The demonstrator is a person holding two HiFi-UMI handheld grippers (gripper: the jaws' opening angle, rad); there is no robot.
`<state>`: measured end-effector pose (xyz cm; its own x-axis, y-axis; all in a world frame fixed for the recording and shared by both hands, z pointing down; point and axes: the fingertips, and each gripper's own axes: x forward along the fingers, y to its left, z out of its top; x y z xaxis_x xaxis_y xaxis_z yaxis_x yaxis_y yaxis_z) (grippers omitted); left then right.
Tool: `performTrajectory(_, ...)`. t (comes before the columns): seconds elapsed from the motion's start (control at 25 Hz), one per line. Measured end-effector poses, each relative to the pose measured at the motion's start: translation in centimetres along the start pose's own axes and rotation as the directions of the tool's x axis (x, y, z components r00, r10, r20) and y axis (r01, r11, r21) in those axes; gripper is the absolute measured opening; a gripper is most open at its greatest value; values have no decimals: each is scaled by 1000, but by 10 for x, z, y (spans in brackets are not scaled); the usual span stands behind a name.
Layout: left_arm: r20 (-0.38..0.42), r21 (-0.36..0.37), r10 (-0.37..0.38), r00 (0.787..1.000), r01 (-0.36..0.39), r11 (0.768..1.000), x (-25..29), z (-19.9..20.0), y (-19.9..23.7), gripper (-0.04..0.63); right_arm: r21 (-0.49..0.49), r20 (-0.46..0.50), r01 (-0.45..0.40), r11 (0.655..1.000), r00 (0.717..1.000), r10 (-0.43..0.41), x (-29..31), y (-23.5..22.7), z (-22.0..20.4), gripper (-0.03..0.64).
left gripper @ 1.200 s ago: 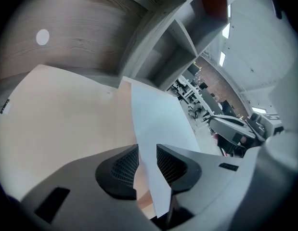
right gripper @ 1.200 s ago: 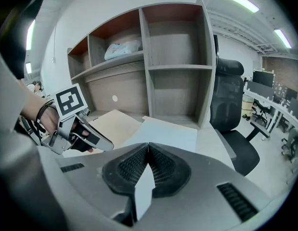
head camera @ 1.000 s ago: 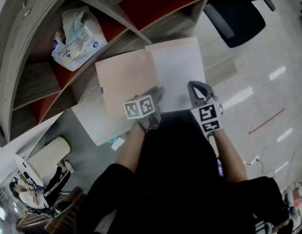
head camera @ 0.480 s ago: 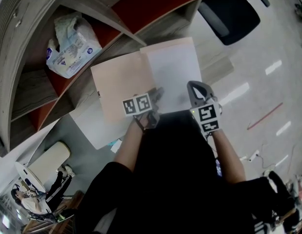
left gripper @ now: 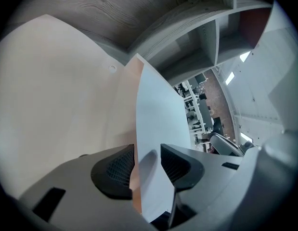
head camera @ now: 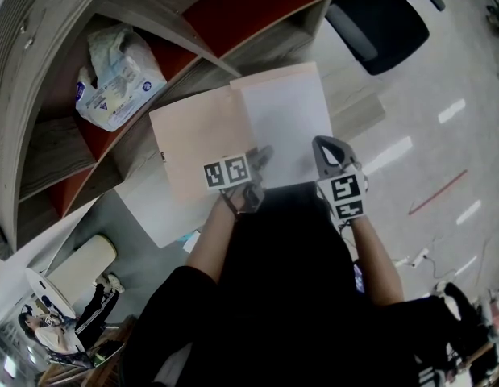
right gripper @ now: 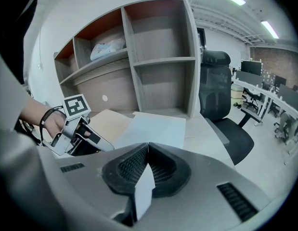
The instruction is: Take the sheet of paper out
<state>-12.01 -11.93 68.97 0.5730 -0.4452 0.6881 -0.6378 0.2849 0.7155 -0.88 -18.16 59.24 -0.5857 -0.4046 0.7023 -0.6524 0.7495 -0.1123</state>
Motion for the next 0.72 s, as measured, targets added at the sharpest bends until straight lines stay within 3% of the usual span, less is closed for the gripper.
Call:
performTrajectory(0.44,-51,92,23,998,-18,996,5,-6,-9,187,62,-3,37,997,999,-37,-10,-18,-17,17)
performTrajectory(0.72,-69,128,42,997,-33,991,10,-11,-14,89,106,-15,62,992,998,-61,-19,-27,-35,17)
